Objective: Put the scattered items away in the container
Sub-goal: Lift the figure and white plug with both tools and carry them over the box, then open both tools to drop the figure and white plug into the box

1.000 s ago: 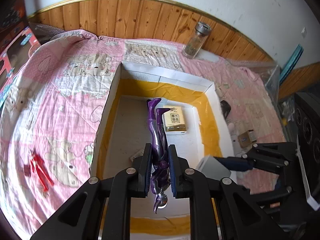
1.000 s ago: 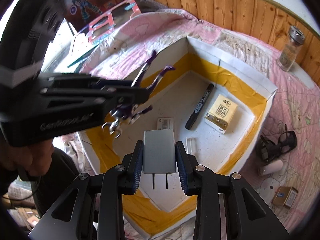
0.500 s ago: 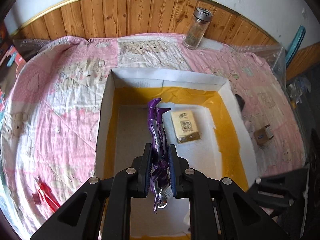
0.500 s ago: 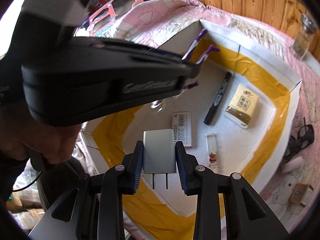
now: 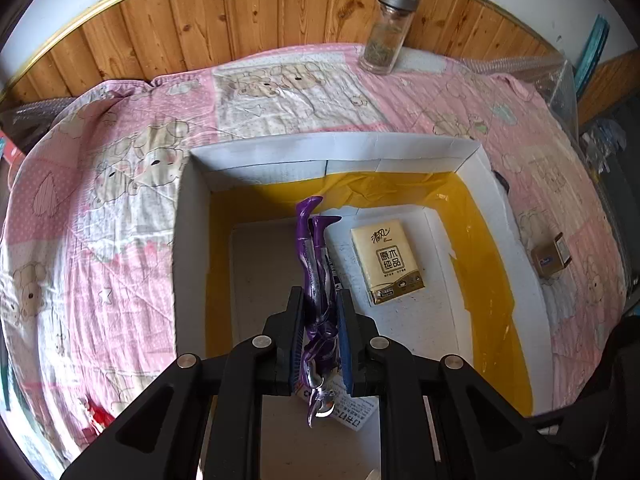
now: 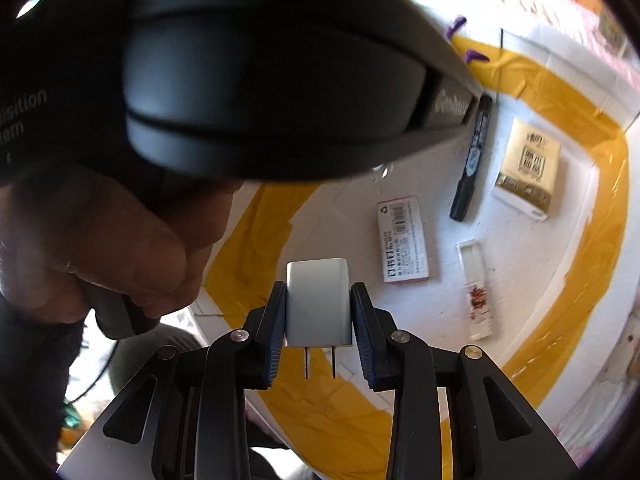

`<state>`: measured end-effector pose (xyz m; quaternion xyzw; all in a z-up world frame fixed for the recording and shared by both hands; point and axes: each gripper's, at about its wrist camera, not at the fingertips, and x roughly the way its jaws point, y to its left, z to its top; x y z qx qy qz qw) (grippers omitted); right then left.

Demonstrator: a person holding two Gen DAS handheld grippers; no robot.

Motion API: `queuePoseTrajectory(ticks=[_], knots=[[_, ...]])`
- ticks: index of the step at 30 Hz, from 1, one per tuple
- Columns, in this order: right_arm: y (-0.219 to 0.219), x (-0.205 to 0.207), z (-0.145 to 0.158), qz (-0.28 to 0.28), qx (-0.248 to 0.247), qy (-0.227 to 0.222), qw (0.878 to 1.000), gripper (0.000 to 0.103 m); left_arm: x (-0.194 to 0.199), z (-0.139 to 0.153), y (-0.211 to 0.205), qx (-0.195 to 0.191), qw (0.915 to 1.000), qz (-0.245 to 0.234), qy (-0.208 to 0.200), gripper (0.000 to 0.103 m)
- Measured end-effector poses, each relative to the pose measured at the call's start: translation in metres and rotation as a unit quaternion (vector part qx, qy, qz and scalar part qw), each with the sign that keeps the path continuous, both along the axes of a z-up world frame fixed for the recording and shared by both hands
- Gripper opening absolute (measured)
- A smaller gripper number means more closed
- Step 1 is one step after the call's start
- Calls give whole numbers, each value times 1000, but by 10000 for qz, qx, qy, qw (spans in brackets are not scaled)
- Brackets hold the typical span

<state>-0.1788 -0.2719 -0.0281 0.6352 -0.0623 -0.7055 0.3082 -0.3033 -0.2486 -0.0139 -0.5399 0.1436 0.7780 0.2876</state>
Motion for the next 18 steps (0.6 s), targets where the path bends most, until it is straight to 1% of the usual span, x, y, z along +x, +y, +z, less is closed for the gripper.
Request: queuePoseTrajectory(ticks=[2, 9, 12, 16, 18], knots=[[2, -2, -1, -111, -81, -79, 9999, 33, -4, -3, 1, -63, 10000, -11, -20, 16], [6, -7, -13, -517, -506, -619, 9955, 33, -24, -21, -2, -23, 9989, 240, -398, 16], [5, -7, -19, -616, -579, -797, 9932, 33, -31, -26, -1, -9, 9982, 316, -504, 16], [1, -7, -22, -655, -538, -824, 9930, 34, -37, -29, 1, -68, 9980, 348, -532, 16], [-3, -6, -19, -577, -442, -678, 9950, 37, -40, -34, 4, -161, 9976, 299, -595, 18]])
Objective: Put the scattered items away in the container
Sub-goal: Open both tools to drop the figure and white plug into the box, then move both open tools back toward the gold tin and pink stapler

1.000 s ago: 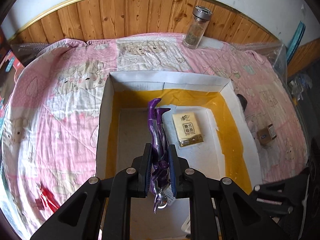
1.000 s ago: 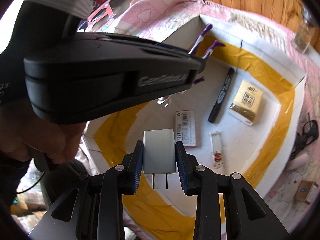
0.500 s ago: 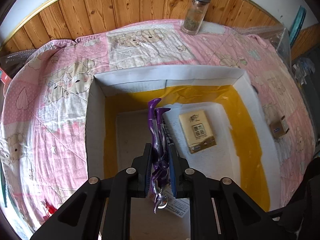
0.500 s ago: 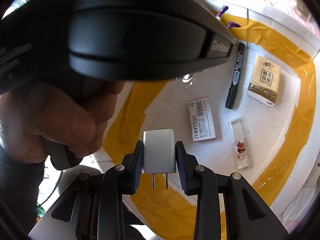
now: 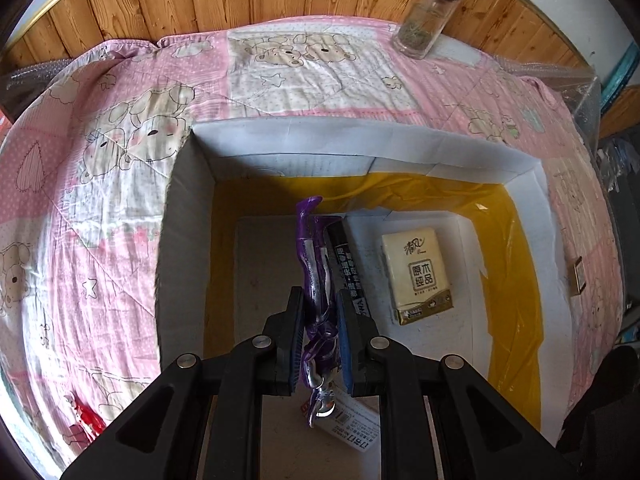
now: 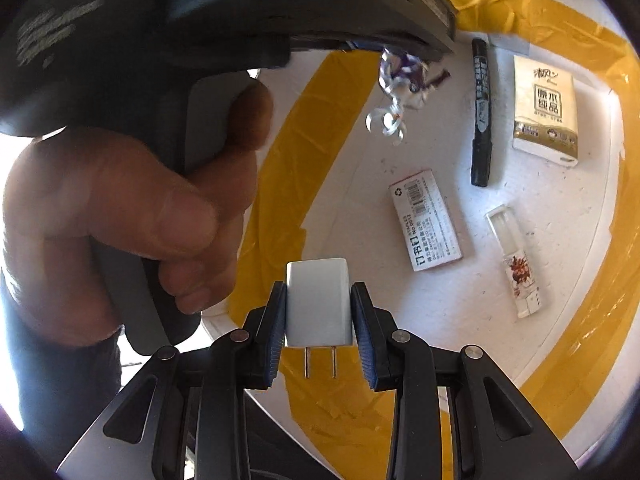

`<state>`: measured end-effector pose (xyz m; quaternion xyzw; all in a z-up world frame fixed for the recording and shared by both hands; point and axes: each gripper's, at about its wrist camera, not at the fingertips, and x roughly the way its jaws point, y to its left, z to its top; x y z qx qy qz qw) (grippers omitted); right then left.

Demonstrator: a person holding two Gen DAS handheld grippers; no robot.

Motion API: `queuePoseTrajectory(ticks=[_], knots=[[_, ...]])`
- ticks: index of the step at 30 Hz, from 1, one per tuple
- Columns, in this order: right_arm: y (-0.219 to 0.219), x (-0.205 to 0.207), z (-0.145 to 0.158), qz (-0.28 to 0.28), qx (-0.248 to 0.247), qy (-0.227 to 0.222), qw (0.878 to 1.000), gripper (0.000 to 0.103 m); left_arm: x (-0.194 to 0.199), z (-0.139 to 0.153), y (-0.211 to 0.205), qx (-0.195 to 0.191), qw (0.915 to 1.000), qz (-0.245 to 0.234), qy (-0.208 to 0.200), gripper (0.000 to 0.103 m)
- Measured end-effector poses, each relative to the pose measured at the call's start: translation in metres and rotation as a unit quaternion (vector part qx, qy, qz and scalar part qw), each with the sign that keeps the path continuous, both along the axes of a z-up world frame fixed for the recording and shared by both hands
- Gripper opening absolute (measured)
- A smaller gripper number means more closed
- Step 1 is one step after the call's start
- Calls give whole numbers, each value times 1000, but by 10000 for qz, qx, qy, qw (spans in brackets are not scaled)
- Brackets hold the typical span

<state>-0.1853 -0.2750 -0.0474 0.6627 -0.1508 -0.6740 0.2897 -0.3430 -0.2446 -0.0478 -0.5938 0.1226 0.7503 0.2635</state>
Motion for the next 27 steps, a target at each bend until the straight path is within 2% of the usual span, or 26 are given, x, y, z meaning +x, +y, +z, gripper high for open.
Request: queuePoseTrajectory(ticks=[2, 3, 6, 10, 13, 20, 27], knots=[[-2, 2, 2, 102, 80, 87, 9999, 46, 0, -3, 2, -202, 9997, -58, 82, 22], [-1, 3, 4, 100, 133, 156, 9997, 47, 1, -3, 2, -196, 9997, -51, 132, 30], [5, 7, 8, 167, 211, 268, 9993, 50, 3, -3, 1, -172, 9997, -25, 156, 40], [13, 18, 9, 199, 170, 212, 9994, 50, 5, 2, -1, -102, 9998, 50, 191, 40], [13, 31, 16, 341, 245, 374, 9984, 50, 12, 13, -6, -26, 9996, 74, 264, 41], [38, 50, 39, 670, 578, 1166, 9892, 50, 52, 41, -15, -152, 9979, 20, 630, 41], [54, 70, 53, 871, 1031, 2053, 9693, 50, 114, 64, -28, -291, 9955, -50, 897, 41]])
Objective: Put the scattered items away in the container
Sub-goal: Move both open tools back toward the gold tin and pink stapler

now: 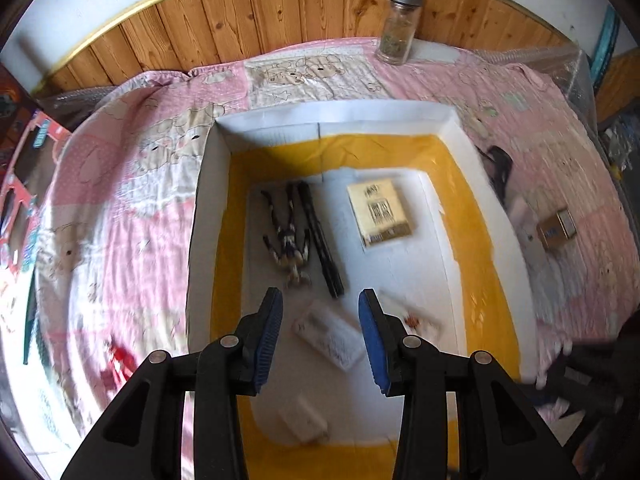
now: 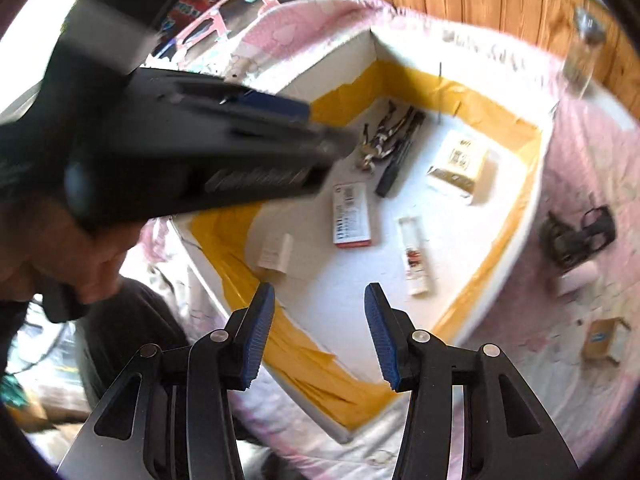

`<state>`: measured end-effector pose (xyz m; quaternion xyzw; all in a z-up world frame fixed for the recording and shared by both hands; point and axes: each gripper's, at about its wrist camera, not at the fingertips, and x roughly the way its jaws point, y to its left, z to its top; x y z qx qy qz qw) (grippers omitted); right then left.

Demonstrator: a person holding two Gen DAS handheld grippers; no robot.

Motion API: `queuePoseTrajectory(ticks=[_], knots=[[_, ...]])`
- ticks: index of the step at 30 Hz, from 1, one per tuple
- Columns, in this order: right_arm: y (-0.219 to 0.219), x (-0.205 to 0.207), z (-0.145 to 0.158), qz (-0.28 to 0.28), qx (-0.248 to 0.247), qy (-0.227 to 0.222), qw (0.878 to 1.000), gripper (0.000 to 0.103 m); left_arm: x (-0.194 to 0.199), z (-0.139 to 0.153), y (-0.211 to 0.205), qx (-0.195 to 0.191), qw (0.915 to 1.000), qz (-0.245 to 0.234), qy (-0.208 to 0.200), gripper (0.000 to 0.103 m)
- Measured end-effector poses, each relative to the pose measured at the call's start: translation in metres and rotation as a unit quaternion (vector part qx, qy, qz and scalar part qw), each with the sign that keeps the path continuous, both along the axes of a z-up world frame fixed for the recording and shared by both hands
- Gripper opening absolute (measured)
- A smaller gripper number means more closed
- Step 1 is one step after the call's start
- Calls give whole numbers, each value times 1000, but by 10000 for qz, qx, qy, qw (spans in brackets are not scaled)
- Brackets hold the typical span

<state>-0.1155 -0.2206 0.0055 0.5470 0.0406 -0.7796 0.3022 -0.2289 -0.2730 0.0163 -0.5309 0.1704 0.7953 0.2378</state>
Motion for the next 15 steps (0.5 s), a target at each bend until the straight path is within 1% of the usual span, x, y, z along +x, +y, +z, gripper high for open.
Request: queuePoseTrajectory(ticks=[5, 7, 10, 15], knots=[[12, 13, 6, 33, 64, 396, 9992, 50, 37, 13, -2, -17, 9999, -29, 116, 41], [24, 24, 14, 25, 108, 517, 9986, 50, 52, 17, -1, -27, 9998, -75, 154, 41], [34, 31, 16, -11, 99, 619, 9980, 50, 71, 22, 2, 5, 9998, -107, 150, 41], [51, 46, 21, -71, -57, 769, 9970, 50, 95, 29, 10, 104, 9998, -156, 107, 41]])
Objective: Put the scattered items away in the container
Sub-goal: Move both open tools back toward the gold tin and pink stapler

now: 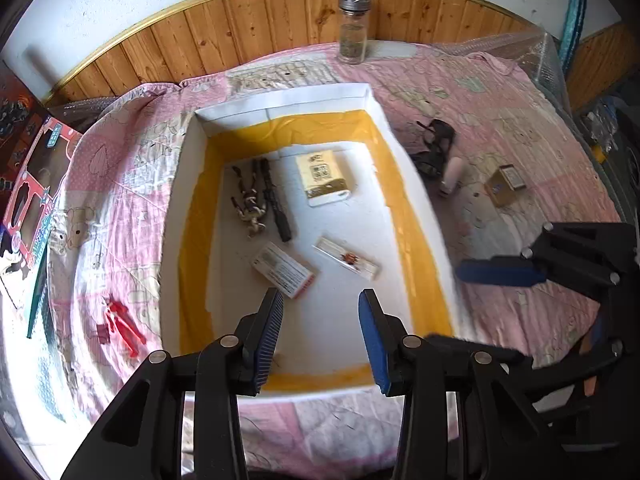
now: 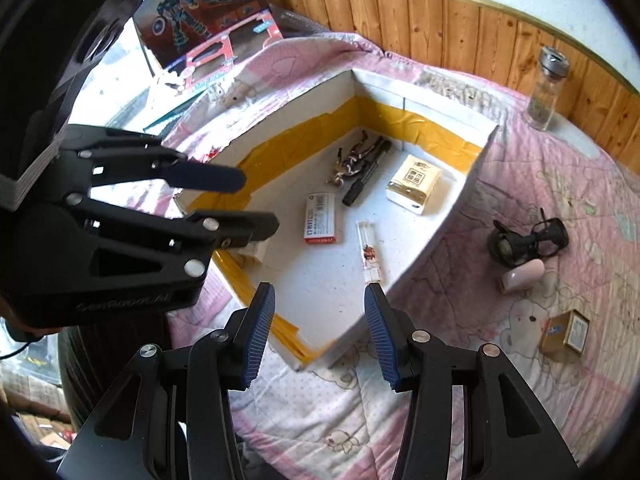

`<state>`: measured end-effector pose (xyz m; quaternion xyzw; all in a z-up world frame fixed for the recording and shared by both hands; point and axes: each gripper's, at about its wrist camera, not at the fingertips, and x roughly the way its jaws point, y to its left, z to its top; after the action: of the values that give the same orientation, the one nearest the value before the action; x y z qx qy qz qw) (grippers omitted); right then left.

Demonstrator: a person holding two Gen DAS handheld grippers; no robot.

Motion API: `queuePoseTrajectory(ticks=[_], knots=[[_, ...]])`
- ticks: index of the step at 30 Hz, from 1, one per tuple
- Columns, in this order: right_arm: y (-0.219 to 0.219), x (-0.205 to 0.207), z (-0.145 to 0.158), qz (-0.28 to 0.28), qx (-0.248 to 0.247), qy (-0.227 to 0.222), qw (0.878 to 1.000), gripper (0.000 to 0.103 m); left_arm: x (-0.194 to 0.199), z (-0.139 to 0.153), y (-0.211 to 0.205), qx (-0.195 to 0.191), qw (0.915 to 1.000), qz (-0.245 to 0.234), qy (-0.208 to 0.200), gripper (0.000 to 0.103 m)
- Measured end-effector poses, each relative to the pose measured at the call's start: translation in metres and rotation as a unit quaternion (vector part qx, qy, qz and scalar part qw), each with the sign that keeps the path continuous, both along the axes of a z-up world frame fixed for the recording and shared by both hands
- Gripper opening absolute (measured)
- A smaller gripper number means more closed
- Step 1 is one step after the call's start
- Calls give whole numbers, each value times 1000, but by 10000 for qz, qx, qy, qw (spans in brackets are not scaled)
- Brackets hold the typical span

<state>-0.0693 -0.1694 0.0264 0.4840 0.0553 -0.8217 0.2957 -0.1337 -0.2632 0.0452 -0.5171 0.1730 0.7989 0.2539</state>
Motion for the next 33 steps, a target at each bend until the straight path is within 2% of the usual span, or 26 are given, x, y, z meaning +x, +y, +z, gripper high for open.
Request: queuePoseTrajectory(ticks=[11, 18, 27, 33], knots=[[41, 30, 2, -88, -932, 117, 9955, 50, 42, 9, 21, 90, 9998, -134, -126, 41], [80, 43, 0, -282, -1224, 127, 9920, 50, 68, 13, 37, 201, 9993, -236, -216, 41], [150, 52, -25, -983, -1347, -103, 9859, 50, 95, 2, 80, 554, 9954, -499, -600, 42], [199, 40, -43, -1680, -1259, -154, 9776, 50, 83, -21, 117, 735, 9936, -369, -771, 46]])
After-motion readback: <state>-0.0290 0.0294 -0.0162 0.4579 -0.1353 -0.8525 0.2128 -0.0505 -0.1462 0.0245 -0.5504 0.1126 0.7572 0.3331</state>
